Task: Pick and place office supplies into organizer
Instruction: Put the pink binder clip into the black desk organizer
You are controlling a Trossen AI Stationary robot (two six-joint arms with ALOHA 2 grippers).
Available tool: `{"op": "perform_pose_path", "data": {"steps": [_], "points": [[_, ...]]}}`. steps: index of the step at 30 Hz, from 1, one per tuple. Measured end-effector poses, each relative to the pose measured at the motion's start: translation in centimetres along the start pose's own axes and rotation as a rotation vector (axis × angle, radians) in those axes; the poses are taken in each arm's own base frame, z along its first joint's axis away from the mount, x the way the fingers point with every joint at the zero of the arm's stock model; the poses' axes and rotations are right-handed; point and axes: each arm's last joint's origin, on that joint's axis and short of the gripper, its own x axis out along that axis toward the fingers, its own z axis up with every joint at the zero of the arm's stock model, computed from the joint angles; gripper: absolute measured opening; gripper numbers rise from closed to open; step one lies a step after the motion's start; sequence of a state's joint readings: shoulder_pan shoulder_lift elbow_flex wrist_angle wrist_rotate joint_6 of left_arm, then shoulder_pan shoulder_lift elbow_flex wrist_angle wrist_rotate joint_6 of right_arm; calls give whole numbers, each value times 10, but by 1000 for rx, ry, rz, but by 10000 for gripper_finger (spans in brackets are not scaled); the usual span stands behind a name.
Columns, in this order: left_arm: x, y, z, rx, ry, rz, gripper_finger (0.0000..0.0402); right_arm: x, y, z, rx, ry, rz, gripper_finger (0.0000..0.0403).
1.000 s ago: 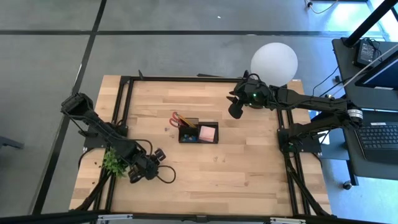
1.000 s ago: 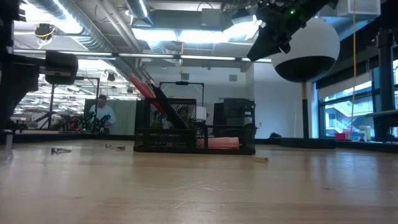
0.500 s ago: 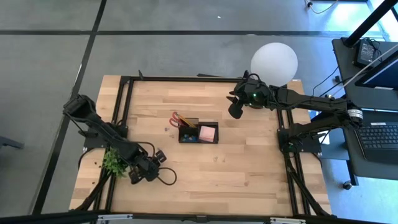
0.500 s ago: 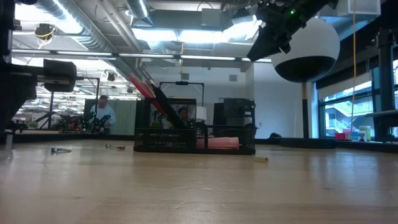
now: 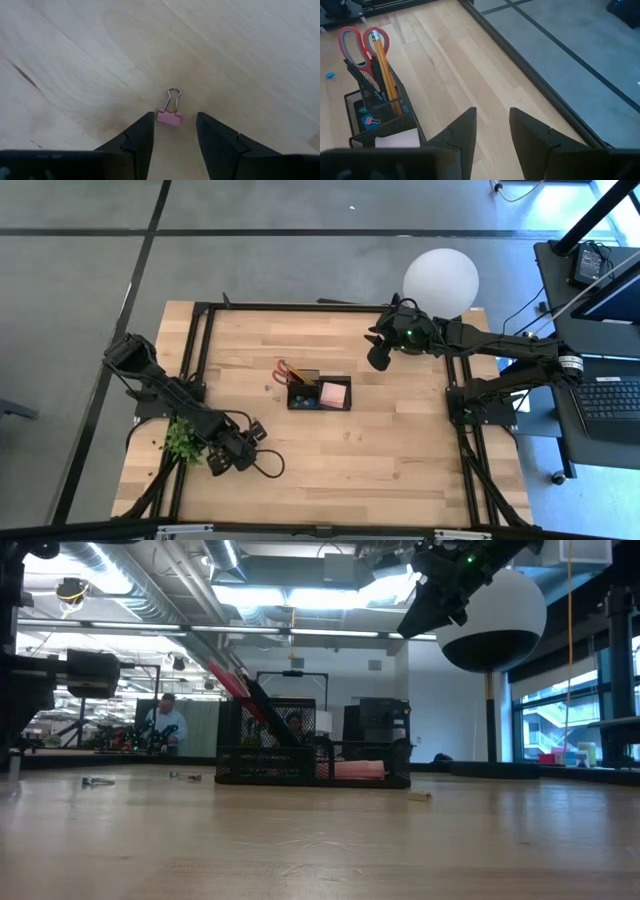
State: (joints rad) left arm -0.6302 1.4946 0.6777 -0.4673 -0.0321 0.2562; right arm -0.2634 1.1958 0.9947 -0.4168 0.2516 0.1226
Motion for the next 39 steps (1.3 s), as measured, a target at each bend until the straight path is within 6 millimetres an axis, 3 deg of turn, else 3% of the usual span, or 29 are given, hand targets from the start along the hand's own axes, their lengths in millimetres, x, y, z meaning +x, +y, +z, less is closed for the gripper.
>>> {"op": "perform_pose_path", "data": {"steps": [9, 21, 39], "points": [[0, 0, 0, 1, -2, 1, 141, 0, 0, 0, 0, 0, 0, 122], [1, 0, 2, 0, -19, 4, 90, 0, 0, 0, 0, 1, 0, 122], [1, 0, 3, -8, -34, -19, 73, 0, 0, -1, -1, 7, -1, 122]]}}
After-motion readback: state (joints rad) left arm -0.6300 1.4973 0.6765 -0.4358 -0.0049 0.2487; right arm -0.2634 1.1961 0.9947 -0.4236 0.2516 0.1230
